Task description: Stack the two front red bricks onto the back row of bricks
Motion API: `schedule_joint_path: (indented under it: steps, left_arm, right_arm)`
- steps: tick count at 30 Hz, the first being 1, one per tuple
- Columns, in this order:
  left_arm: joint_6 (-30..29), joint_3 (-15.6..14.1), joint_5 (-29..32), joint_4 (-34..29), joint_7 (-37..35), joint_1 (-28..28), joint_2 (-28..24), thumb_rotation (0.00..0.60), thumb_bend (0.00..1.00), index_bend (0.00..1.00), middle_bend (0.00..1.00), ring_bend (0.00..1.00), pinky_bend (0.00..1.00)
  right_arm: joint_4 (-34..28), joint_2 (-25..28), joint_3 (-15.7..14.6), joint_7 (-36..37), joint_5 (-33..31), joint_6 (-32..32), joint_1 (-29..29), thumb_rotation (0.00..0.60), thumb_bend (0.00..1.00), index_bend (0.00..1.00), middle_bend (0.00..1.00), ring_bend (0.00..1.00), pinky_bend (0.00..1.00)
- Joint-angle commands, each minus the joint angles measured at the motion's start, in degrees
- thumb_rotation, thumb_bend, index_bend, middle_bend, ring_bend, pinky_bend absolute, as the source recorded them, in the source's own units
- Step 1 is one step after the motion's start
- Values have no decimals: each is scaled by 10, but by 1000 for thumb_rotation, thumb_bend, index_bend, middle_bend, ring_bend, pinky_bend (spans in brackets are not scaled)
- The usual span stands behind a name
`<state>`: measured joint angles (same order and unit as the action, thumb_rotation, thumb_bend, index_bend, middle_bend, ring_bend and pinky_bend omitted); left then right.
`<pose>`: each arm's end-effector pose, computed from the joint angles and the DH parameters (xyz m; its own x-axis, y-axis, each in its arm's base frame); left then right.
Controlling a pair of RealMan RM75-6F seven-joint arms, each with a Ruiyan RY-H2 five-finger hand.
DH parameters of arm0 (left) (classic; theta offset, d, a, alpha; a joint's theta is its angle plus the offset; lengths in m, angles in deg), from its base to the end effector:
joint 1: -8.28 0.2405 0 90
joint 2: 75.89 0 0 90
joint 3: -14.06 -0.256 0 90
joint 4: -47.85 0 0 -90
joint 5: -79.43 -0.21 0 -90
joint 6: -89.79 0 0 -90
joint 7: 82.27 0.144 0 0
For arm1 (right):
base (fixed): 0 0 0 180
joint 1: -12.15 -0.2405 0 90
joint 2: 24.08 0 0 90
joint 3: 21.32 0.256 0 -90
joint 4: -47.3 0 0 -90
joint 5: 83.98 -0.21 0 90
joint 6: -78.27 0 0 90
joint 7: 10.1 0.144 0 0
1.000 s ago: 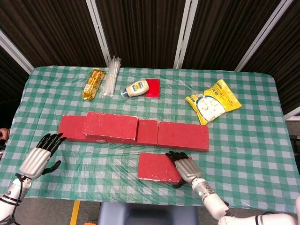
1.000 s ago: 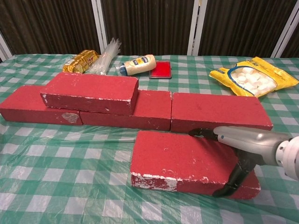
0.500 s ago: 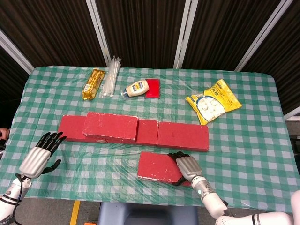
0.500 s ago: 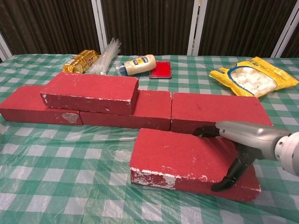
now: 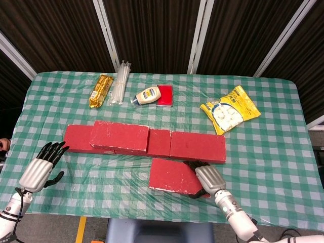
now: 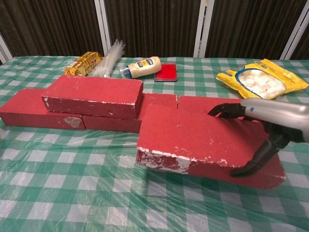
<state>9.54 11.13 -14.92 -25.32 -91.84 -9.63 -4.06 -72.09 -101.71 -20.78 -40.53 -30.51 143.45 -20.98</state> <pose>-0.3132 0.2375 0.1156 0.4783 0.0858 0.8740 0.8419 -0.3280 -0.4285 -0.1464 -0.2240 0.0149 0.2823 -0.5143 0.8098 -0.9565 -0.2154 0.1966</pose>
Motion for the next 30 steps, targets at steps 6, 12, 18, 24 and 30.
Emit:
schedule_joint_path:
  steps: [6,12,18,24,30]
  left_arm:
    - [6,8,11,1,18,1,6,600,391,0,0,0,4]
    - [22,15,27,4,37,-1,16,600,393,0,0,0,4]
    - [31,23,42,8,49,-1,22,600,394,0,0,0,4]
    - [39,29,53,10,56,-1,26,600,393,0,0,0,4]
    - [39,29,51,9,63,-2,28,600,393,0,0,0,4]
  right_arm:
    - [6,82,68,69,5,-43,-31,600,118,490,339,268,407]
    - [90,119,121,106,-52,-162,-103,600,118,480,339,269,409]
    - [185,123,130,155,-56,-257,-141,600,118,478,338,269,409]
    - [247,122,122,200,-15,-303,-147,600,118,478,338,269,409]
    - [286,95,112,226,-7,-327,-159,600,118,473,338,269,409]
